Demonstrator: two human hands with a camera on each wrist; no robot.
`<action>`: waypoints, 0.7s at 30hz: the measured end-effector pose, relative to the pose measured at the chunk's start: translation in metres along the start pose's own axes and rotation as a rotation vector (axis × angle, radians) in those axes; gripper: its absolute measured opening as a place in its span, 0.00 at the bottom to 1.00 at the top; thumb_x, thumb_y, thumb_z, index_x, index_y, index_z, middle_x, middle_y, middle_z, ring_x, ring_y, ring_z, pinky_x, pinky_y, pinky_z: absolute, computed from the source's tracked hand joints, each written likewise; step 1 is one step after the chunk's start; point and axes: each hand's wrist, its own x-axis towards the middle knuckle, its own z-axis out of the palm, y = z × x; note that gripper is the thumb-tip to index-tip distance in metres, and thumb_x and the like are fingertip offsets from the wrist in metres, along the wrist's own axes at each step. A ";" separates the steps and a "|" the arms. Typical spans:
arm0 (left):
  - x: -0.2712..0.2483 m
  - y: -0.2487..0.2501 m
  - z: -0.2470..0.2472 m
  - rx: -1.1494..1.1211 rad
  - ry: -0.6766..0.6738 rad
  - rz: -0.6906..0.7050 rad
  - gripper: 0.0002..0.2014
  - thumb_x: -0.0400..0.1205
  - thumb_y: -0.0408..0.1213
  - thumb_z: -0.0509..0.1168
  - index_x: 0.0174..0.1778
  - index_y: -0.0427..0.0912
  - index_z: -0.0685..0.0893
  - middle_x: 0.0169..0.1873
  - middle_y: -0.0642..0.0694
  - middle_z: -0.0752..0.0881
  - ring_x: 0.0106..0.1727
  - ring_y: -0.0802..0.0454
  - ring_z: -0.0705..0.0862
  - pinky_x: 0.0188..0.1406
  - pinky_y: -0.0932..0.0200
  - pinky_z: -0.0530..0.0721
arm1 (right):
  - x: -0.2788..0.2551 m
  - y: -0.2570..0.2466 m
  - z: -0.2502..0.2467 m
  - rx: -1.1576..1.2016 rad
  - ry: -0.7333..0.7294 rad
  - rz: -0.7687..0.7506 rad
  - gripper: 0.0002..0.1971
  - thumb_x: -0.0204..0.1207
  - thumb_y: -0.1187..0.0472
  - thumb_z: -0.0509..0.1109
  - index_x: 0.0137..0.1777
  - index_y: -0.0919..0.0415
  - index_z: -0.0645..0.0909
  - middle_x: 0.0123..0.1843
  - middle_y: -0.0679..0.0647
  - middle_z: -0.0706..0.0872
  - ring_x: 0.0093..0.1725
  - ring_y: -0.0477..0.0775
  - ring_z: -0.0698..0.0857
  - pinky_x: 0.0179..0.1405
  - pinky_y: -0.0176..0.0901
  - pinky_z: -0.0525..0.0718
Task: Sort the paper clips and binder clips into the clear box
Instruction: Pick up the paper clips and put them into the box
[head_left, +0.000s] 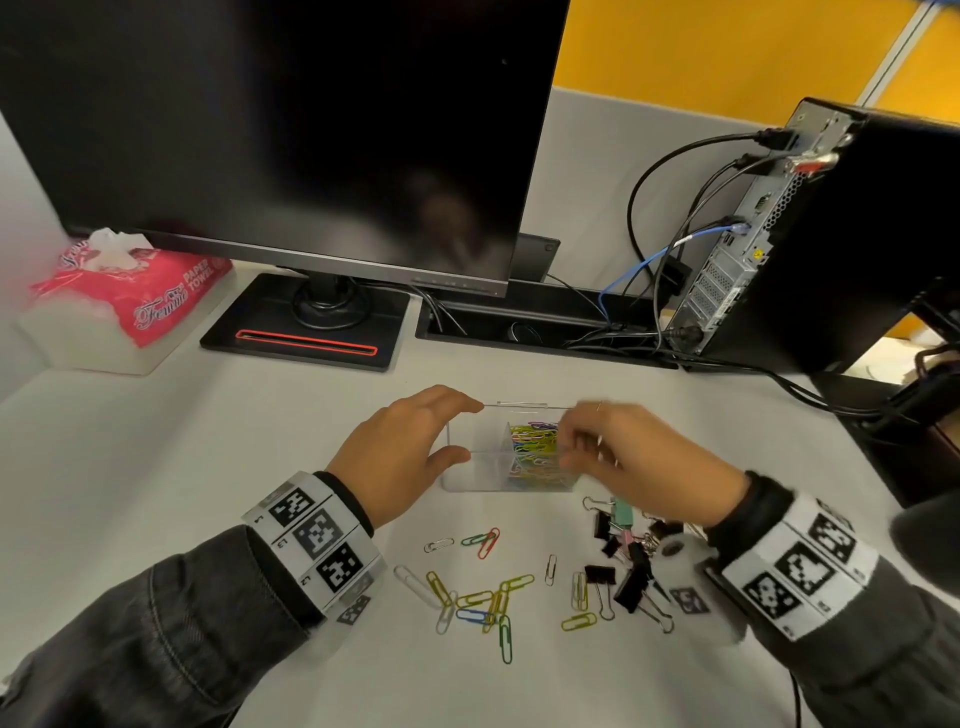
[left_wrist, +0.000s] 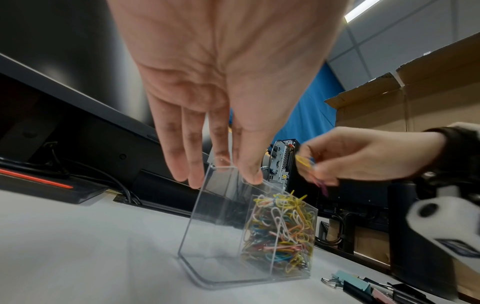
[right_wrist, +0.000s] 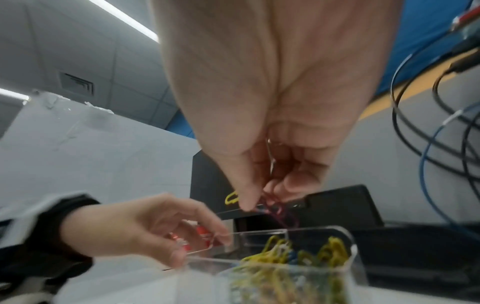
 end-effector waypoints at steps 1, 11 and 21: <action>0.000 0.000 0.000 0.001 0.000 0.000 0.22 0.82 0.45 0.66 0.72 0.56 0.73 0.70 0.59 0.76 0.63 0.56 0.80 0.61 0.59 0.81 | 0.004 0.004 -0.006 -0.035 0.099 0.010 0.03 0.78 0.63 0.68 0.42 0.58 0.79 0.38 0.44 0.76 0.37 0.40 0.75 0.37 0.27 0.72; 0.000 -0.001 0.000 0.001 -0.006 0.007 0.22 0.82 0.45 0.66 0.73 0.57 0.72 0.70 0.59 0.76 0.63 0.56 0.80 0.59 0.59 0.82 | 0.028 0.007 -0.001 -0.402 0.071 0.048 0.08 0.82 0.60 0.63 0.53 0.63 0.81 0.51 0.56 0.81 0.53 0.58 0.79 0.47 0.48 0.79; 0.000 -0.001 0.000 0.003 -0.005 0.005 0.22 0.82 0.46 0.66 0.73 0.57 0.72 0.70 0.59 0.76 0.63 0.56 0.80 0.59 0.61 0.81 | 0.028 0.005 -0.001 -0.338 0.069 0.071 0.09 0.81 0.64 0.62 0.53 0.61 0.85 0.48 0.56 0.86 0.49 0.59 0.83 0.50 0.50 0.82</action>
